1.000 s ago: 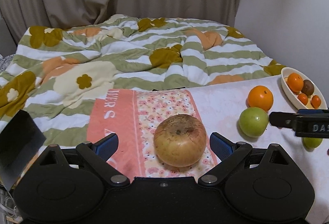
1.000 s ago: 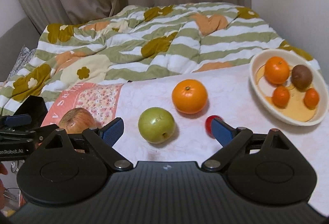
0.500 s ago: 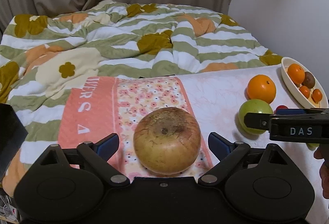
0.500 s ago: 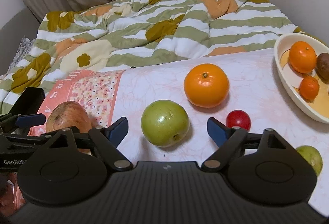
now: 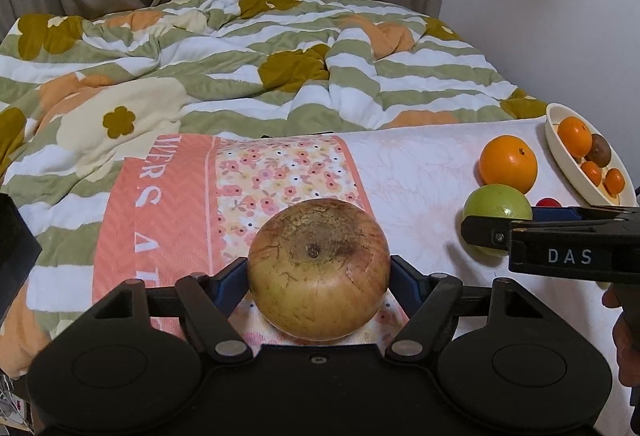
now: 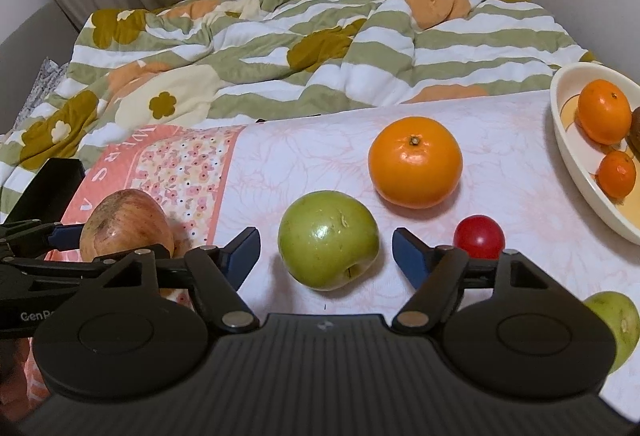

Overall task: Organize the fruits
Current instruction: 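Grasp the large brownish apple with the left tool while the right tool grasps a green apple, then carry the brownish apple and green apple with both tools over the white bowl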

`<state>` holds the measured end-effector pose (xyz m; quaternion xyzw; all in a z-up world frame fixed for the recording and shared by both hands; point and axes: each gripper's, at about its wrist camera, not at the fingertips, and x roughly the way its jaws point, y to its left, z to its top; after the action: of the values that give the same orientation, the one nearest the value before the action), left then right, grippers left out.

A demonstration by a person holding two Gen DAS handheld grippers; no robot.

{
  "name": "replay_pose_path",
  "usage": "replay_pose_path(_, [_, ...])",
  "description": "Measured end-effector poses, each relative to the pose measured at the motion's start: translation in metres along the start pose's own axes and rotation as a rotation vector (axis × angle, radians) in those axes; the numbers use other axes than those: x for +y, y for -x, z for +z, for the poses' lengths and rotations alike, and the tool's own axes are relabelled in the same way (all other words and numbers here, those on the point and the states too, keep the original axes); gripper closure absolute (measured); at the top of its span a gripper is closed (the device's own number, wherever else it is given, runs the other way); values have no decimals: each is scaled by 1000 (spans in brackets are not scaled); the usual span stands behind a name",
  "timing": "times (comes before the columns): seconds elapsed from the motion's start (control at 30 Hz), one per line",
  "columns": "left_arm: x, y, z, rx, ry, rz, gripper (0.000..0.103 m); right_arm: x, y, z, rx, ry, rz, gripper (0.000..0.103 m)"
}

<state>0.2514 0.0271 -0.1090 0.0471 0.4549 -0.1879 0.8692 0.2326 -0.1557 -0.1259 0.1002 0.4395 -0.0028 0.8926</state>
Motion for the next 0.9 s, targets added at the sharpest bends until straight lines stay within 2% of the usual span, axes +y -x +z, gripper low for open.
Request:
replay_pose_path(0.23, [1, 3, -4, 1, 7, -3, 26, 0, -2, 0, 0, 4, 2, 19])
replay_pose_path(0.37, [2, 8, -8, 1, 15, 3, 26, 2, -5, 0, -1, 22, -7, 31])
replay_pose_path(0.63, [-1, 23, -15, -24, 28, 12, 26, 6, 3, 1, -16, 33, 14, 32])
replay_pose_path(0.9, [-10, 52, -20, -82, 31, 16, 26, 10, 33, -4, -57, 48, 33, 32])
